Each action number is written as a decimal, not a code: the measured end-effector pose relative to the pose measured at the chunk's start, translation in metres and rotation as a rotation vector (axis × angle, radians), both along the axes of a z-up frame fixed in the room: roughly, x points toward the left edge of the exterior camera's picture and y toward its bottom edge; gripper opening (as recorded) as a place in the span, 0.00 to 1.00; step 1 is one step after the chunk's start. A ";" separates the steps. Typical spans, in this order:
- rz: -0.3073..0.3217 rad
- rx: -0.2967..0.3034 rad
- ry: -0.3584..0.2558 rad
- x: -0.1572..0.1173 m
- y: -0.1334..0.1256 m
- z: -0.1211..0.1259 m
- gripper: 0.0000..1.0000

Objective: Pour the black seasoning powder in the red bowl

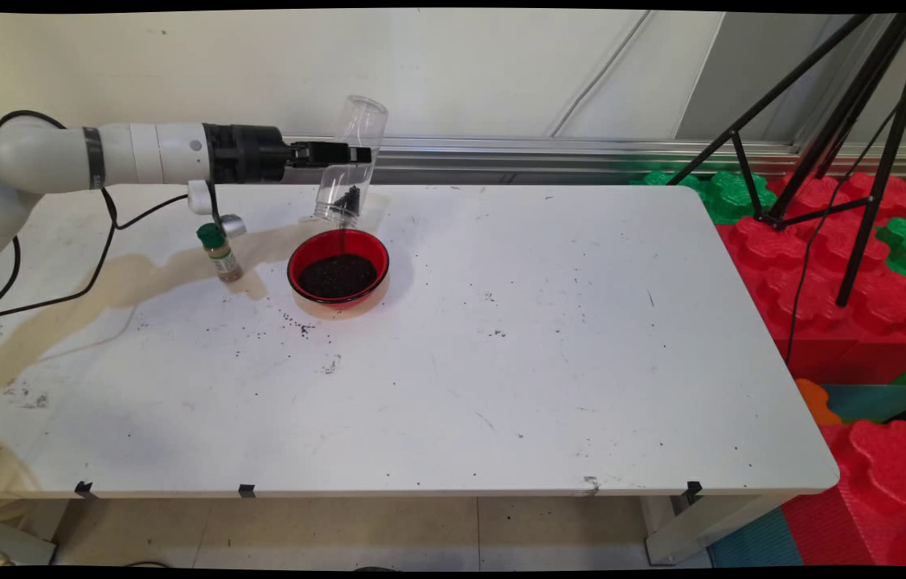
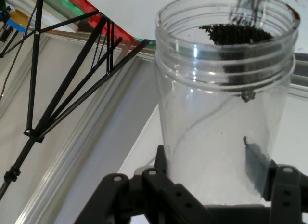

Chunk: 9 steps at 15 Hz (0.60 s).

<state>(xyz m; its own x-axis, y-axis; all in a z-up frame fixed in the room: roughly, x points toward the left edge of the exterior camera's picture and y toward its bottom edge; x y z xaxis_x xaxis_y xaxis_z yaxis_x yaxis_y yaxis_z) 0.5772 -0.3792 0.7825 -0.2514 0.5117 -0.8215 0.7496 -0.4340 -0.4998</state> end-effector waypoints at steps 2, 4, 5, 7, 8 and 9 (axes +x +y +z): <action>-0.003 -0.011 -0.008 0.001 0.001 0.001 0.00; -0.008 -0.027 -0.022 0.002 0.003 0.001 0.00; -0.010 -0.036 -0.028 0.002 0.004 0.002 0.00; -0.014 -0.049 -0.039 0.003 0.006 0.002 0.00; -0.017 -0.058 -0.047 0.003 0.007 0.003 0.00; -0.021 -0.067 -0.056 0.003 0.008 0.003 0.00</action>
